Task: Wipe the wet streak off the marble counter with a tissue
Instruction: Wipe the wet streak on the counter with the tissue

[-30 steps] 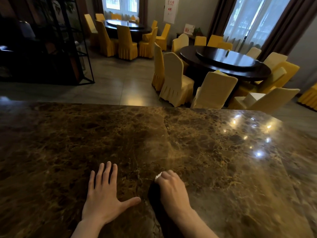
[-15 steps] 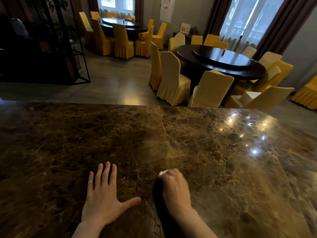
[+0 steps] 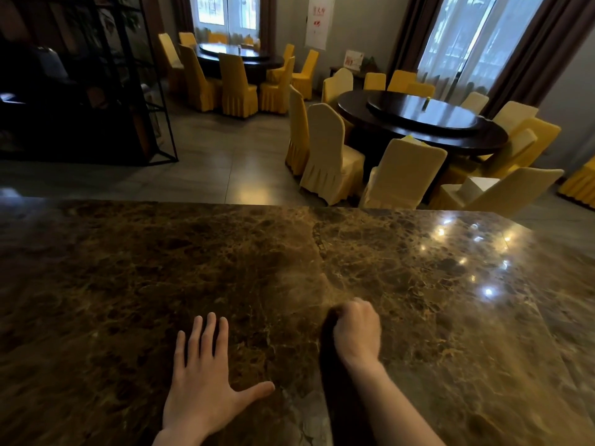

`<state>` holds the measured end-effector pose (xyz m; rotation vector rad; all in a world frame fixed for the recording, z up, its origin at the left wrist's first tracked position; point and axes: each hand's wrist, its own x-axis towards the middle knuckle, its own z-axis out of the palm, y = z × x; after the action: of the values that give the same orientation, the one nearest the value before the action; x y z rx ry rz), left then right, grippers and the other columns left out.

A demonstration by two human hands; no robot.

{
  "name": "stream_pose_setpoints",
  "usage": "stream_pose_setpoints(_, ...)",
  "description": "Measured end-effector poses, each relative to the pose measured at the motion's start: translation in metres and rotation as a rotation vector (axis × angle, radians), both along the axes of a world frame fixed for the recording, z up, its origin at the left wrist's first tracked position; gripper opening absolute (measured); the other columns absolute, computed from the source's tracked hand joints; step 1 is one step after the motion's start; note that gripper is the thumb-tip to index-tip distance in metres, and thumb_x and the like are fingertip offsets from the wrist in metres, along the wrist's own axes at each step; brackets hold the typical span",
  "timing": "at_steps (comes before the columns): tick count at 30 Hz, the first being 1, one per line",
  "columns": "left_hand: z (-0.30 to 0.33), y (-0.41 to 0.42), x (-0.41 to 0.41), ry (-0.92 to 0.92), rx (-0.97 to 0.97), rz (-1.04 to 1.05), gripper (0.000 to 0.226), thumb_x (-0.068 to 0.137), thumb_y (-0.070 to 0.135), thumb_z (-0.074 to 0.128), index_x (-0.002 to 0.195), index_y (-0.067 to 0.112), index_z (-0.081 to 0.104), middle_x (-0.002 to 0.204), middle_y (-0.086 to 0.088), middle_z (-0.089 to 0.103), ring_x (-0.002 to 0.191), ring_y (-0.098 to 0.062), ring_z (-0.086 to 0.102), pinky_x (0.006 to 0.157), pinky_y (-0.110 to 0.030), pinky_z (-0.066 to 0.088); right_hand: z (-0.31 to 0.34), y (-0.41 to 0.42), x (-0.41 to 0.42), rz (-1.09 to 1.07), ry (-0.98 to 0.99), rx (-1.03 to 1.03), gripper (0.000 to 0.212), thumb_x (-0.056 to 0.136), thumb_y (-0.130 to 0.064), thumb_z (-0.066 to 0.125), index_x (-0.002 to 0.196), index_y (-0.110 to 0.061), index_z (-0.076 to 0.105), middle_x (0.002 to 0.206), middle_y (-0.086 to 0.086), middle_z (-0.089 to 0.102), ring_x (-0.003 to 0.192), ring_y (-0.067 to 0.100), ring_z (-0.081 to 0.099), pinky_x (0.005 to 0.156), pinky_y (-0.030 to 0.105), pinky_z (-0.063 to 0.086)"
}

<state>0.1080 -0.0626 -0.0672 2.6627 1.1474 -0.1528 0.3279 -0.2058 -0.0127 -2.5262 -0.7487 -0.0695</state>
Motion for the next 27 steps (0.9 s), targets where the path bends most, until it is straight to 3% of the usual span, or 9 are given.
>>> stream_pose_setpoints(6,0.001,0.0,0.001,0.037,-0.003,0.002,0.152,0.043,0.118,0.003,0.154,0.021,-0.033,0.167,-0.002,-0.037,0.153,-0.024,-0.039,0.129,-0.055,-0.018,-0.012,0.021,-0.042,0.598,-0.088,-0.085,0.018,0.093,-0.009,0.06,0.096,-0.021,0.073,0.091,-0.006,0.063,0.088,0.014,0.054,0.075,0.027,0.047)
stream_pose_setpoints(8,0.001,0.0,0.0,0.025,-0.014,0.005,0.152,0.042,0.119,0.005,0.154,0.022,-0.033,0.166,-0.001,-0.039,0.152,-0.023,-0.04,0.128,-0.055,-0.02,-0.008,0.013,-0.017,0.523,-0.04,-0.089,0.017,0.096,-0.013,0.059,0.096,-0.021,0.075,0.093,-0.005,0.065,0.091,0.013,0.056,0.077,0.028,0.047)
stream_pose_setpoints(11,0.001,-0.001,0.0,0.007,-0.016,0.001,0.153,0.043,0.119,0.008,0.155,0.022,-0.03,0.166,0.0,-0.037,0.152,-0.022,-0.04,0.128,-0.054,-0.02,0.001,0.008,0.015,0.14,0.03,-0.029,0.019,0.094,-0.008,0.059,0.088,-0.015,0.077,0.092,0.002,0.068,0.092,0.02,0.061,0.075,0.03,0.047)
stream_pose_setpoints(13,0.001,-0.001,0.0,0.013,-0.018,0.003,0.153,0.043,0.119,0.008,0.155,0.022,-0.03,0.166,0.0,-0.037,0.152,-0.022,-0.04,0.128,-0.054,-0.021,0.005,0.022,0.003,0.045,-0.012,-0.048,0.021,0.092,-0.002,0.057,0.089,-0.012,0.075,0.095,0.003,0.067,0.093,0.022,0.059,0.079,0.031,0.049)
stream_pose_setpoints(16,0.003,-0.001,0.001,0.036,-0.006,0.007,0.152,0.042,0.119,0.004,0.153,0.022,-0.034,0.164,-0.001,-0.04,0.151,-0.023,-0.041,0.127,-0.054,-0.021,0.0,0.039,-0.036,0.23,-0.041,-0.082,0.021,0.089,0.0,0.058,0.096,-0.014,0.072,0.1,0.001,0.065,0.096,0.02,0.055,0.088,0.032,0.048)
stream_pose_setpoints(21,0.003,-0.001,0.003,0.042,-0.018,0.02,0.153,0.039,0.119,0.002,0.152,0.023,-0.036,0.164,0.0,-0.041,0.152,-0.023,-0.039,0.129,-0.054,-0.018,-0.006,0.005,-0.038,0.563,-0.058,-0.092,0.019,0.096,-0.013,0.058,0.101,-0.024,0.073,0.093,-0.007,0.061,0.09,0.012,0.052,0.076,0.026,0.047)
stream_pose_setpoints(24,0.002,0.0,0.002,0.041,-0.021,0.015,0.153,0.04,0.119,0.004,0.153,0.023,-0.034,0.164,0.001,-0.041,0.152,-0.022,-0.039,0.129,-0.054,-0.018,-0.003,-0.044,0.006,0.32,-0.067,-0.098,0.013,0.093,-0.022,0.064,0.093,-0.028,0.076,0.089,-0.011,0.065,0.088,0.009,0.055,0.074,0.025,0.043)
stream_pose_setpoints(27,0.002,0.001,0.001,0.021,-0.015,0.014,0.153,0.041,0.119,0.005,0.153,0.023,-0.034,0.165,0.002,-0.04,0.152,-0.021,-0.039,0.129,-0.053,-0.018,-0.001,-0.092,0.058,-0.092,0.008,-0.05,0.016,0.084,-0.006,0.066,0.085,-0.015,0.08,0.086,0.007,0.073,0.088,0.031,0.066,0.071,0.037,0.049)
